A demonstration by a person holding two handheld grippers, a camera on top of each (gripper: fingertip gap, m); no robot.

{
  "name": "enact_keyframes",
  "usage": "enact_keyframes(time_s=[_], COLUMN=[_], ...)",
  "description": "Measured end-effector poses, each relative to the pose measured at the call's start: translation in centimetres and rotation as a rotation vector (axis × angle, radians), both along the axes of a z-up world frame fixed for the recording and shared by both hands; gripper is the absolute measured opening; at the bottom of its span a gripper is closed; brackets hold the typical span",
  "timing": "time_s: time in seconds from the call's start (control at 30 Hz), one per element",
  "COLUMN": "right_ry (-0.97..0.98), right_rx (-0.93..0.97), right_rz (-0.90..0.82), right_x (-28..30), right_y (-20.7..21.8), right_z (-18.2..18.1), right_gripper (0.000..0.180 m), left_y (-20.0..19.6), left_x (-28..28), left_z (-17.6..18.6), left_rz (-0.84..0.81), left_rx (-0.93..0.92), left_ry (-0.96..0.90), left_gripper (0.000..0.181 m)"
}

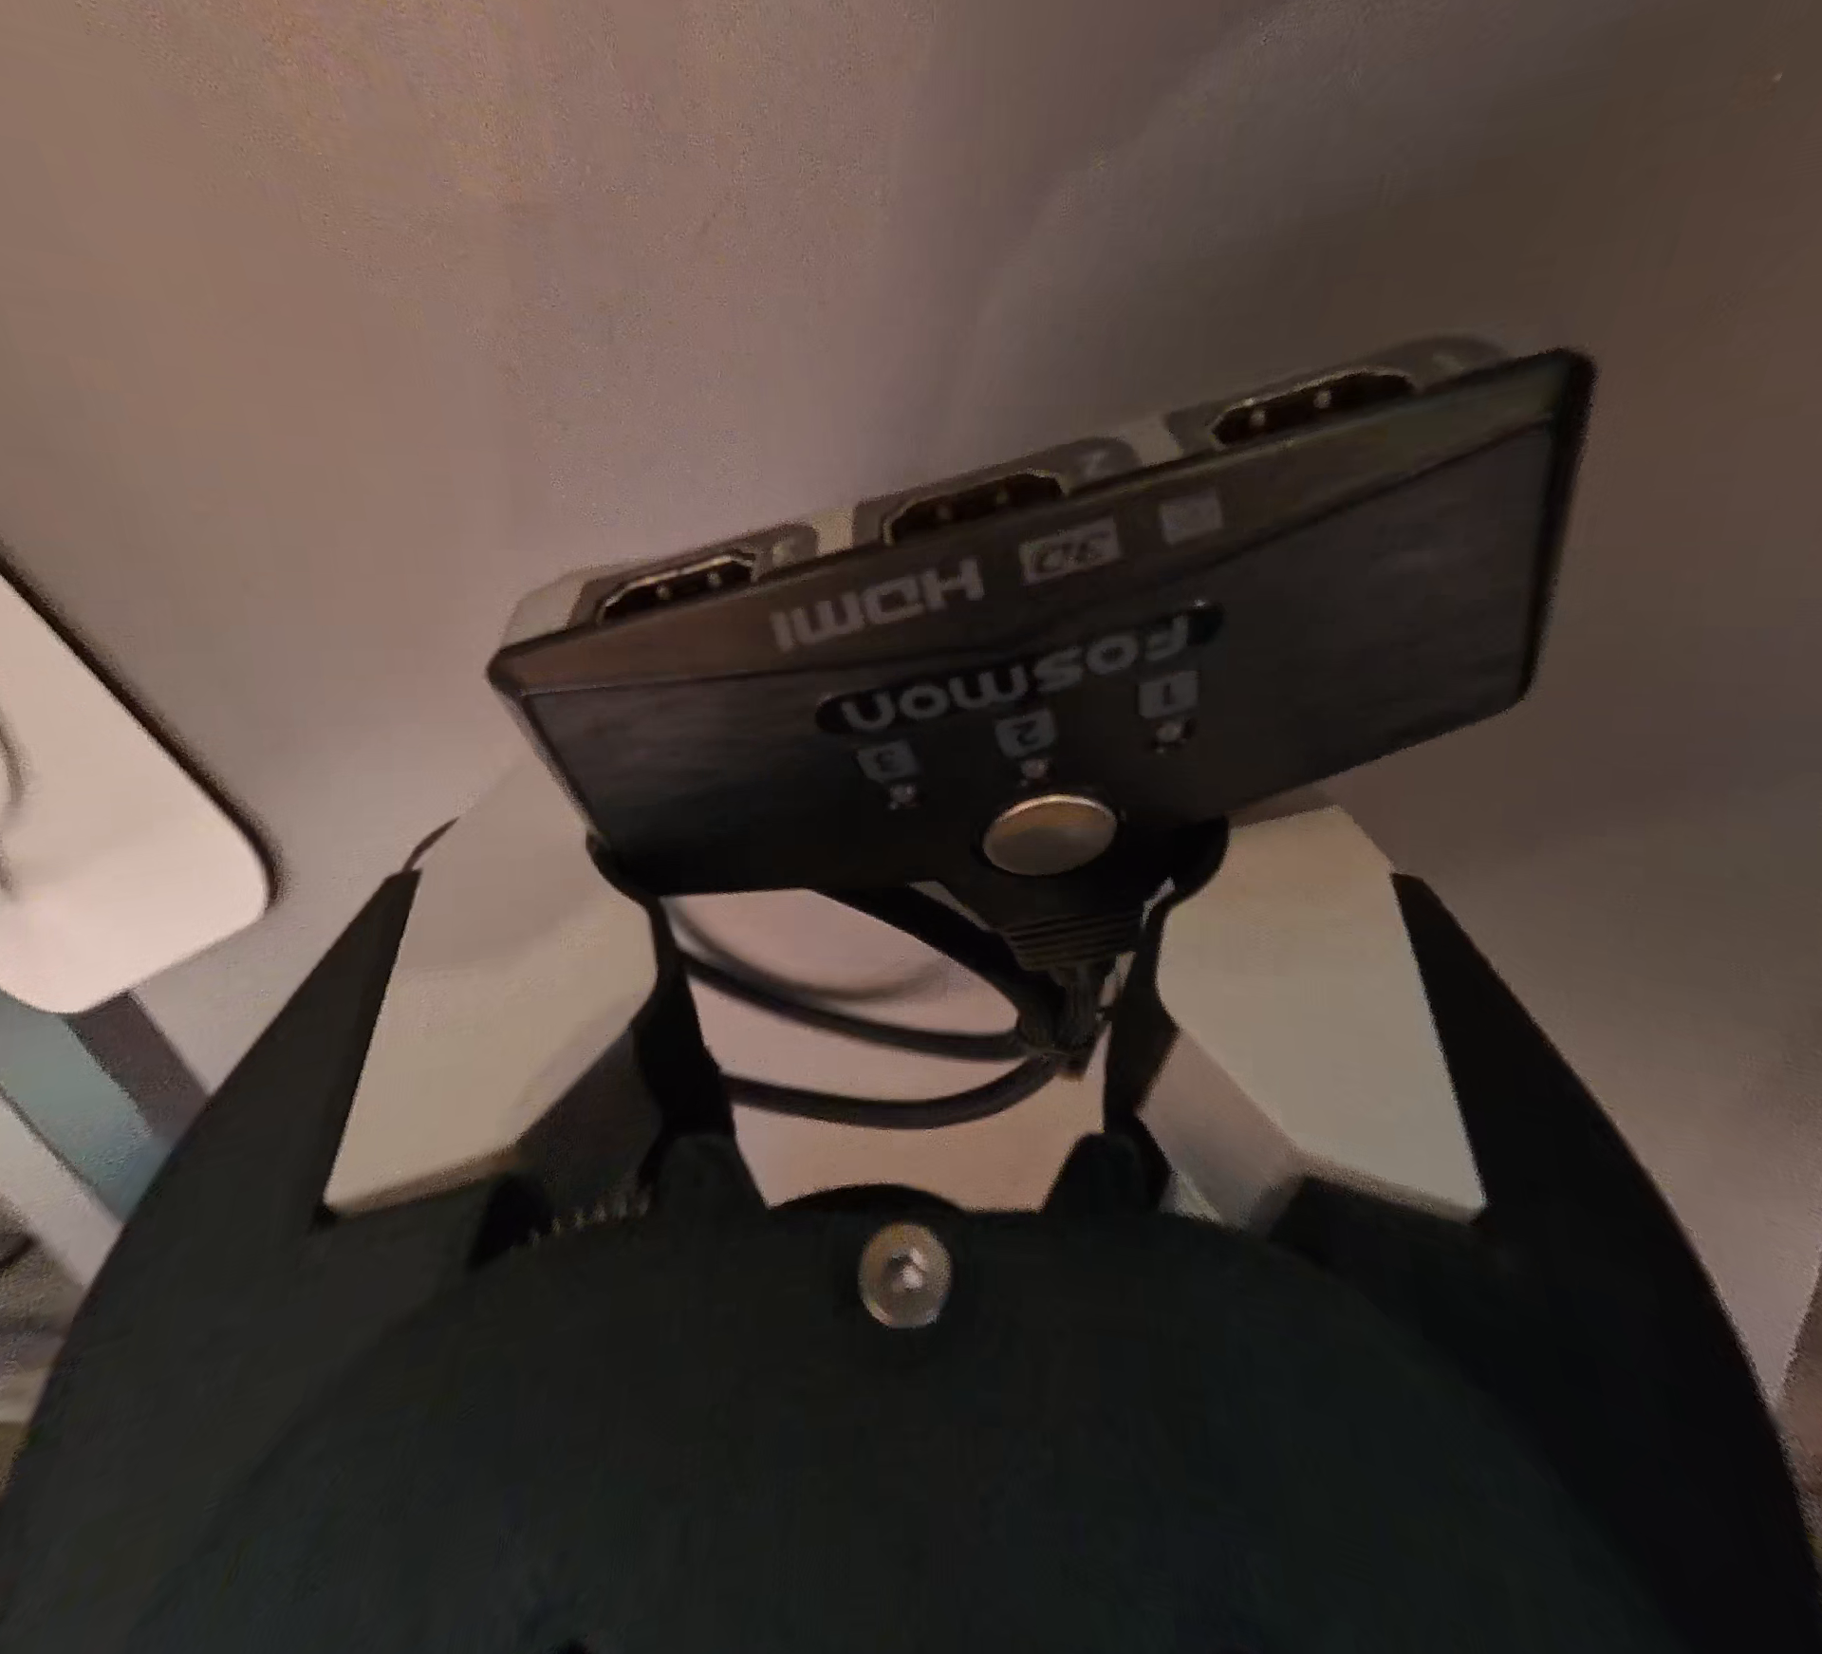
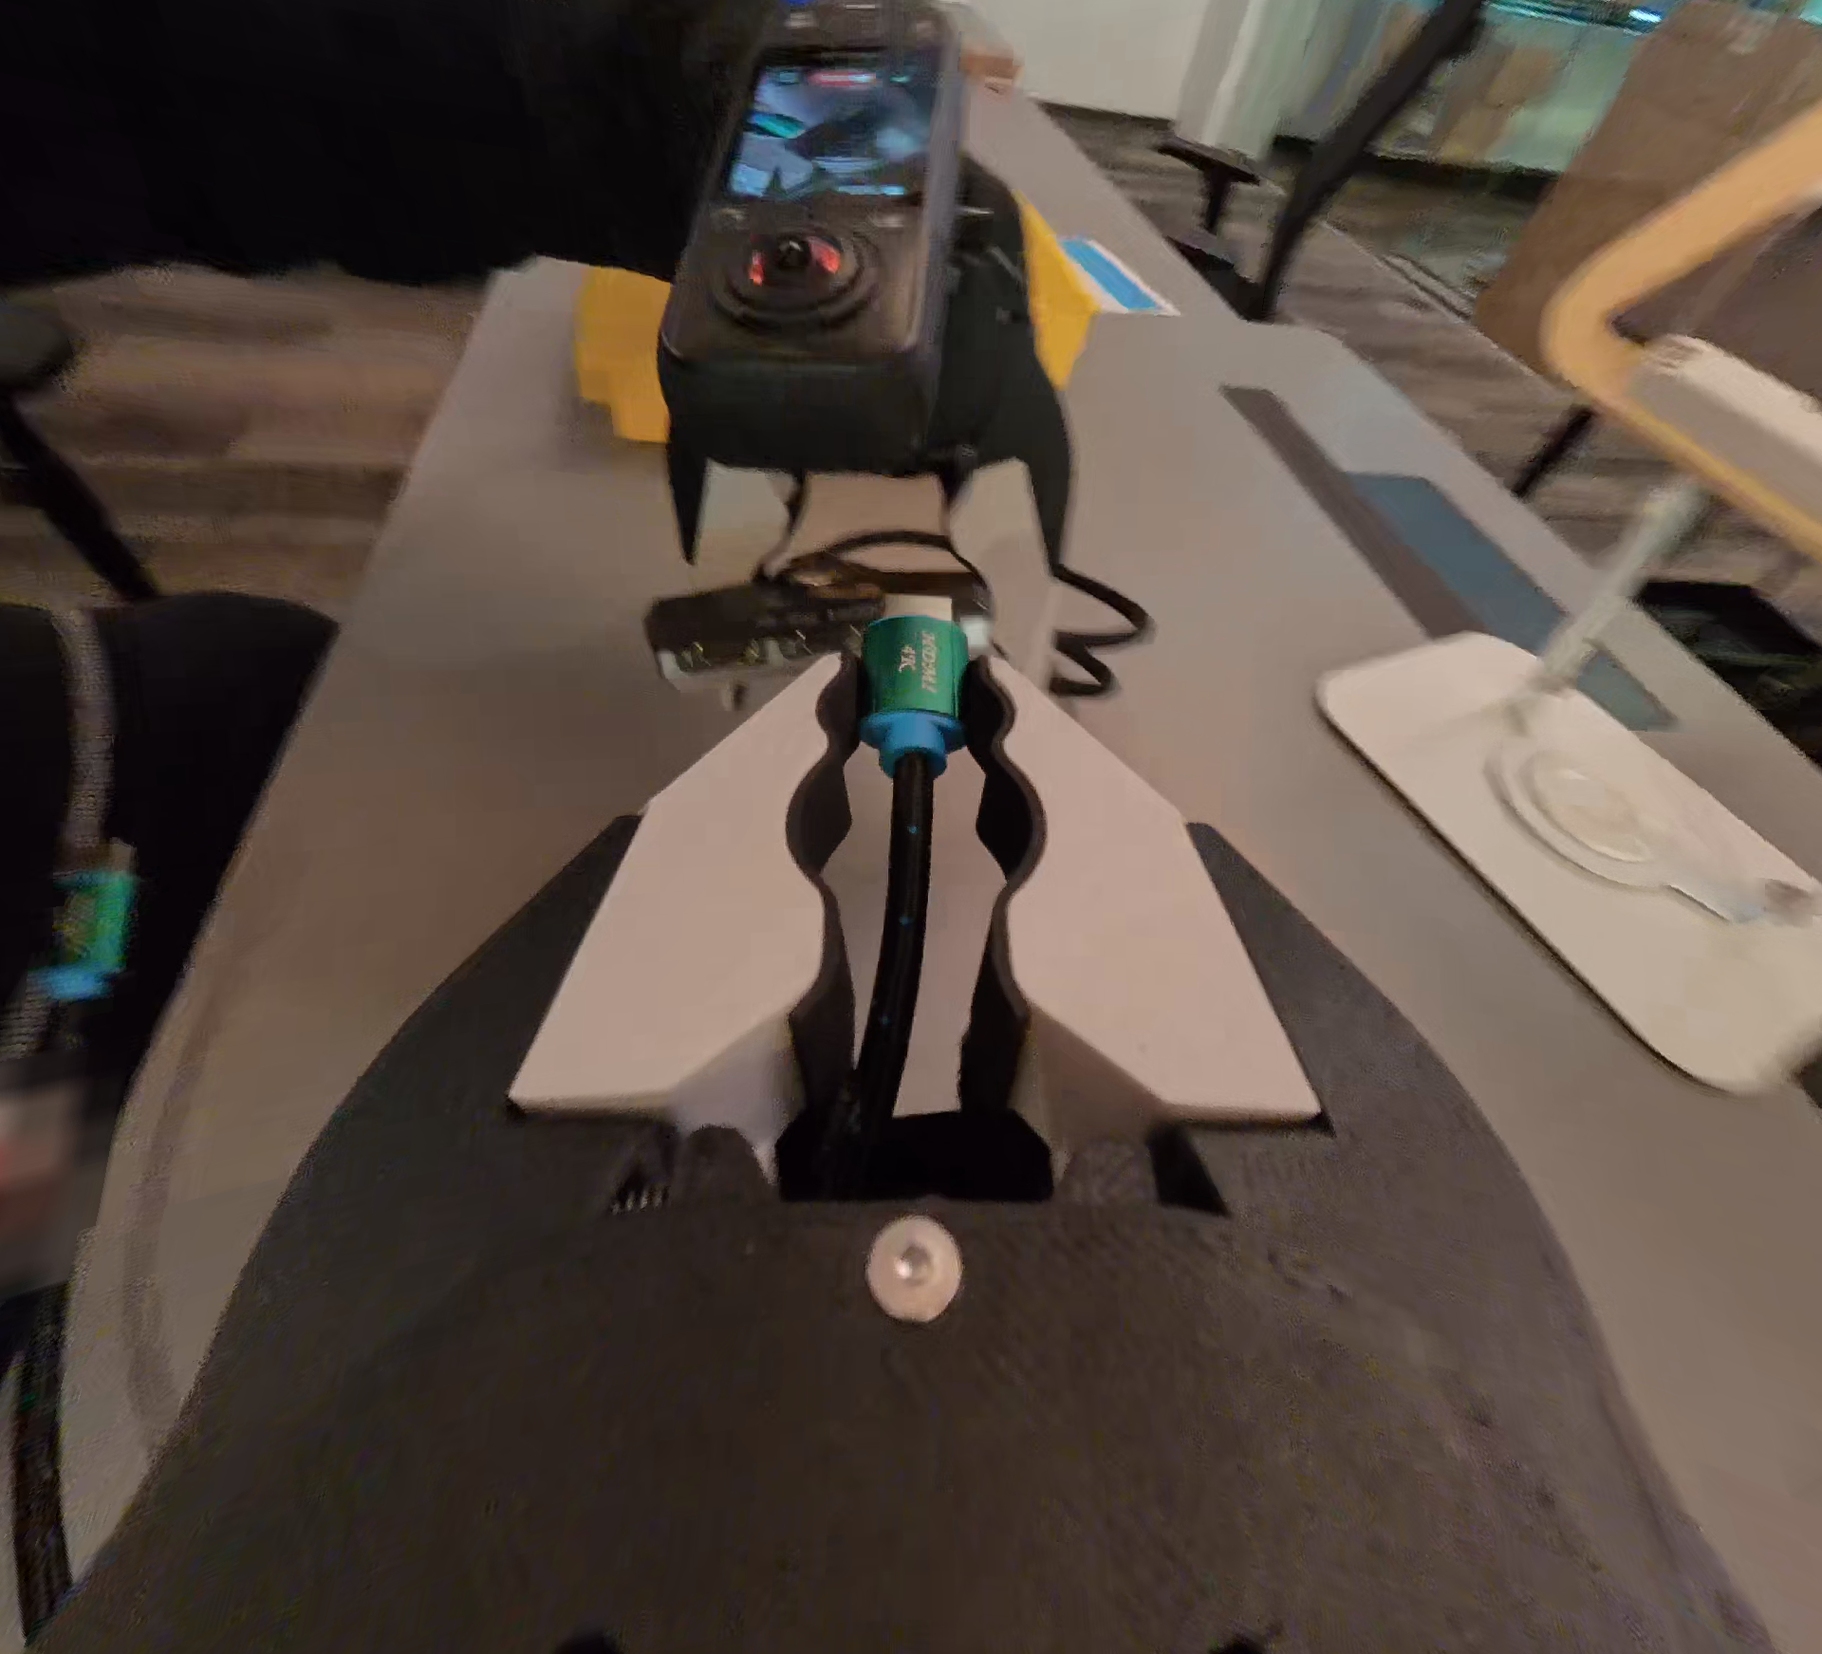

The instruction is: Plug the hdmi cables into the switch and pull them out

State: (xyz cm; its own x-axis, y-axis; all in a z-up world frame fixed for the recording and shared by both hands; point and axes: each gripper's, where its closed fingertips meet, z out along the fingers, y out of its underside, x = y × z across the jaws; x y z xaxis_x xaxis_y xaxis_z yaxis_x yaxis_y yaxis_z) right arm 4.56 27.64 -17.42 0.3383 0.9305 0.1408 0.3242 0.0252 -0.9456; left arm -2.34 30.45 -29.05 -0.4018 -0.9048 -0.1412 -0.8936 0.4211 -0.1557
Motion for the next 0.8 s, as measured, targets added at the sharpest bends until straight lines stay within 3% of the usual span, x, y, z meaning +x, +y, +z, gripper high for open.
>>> enact_keyframes(time_s=[0.07,0.13,0.37,0.8], right_ry=[-0.058,0.011,-0.133,-0.115], right_rx=[0.021,0.009,-0.009,-0.028], right_rz=[-0.055,-0.053,-0.129,-0.115], right_x=[1.5,1.9,2.8,2.9], right_y=[0.6,0.7,2.0,2.1], right_z=[-0.1,0.9,-2.1,-2.7], right_gripper=[0.019,0.019,0.019,0.019], left_y=[0.6,1.0,2.9,3.1], left_x=[-0.7,-0.7,-1.1,-1.1], left_z=[-0.4,-0.8,-4.5,-5.1], left_rz=[0.019,0.013,0.085,0.147], left_rx=[0.017,0.046,0.005,-0.090], left_ry=[0.006,0.026,0.122,0.168], left_gripper=[0.104,0.104,0.106,0.106])
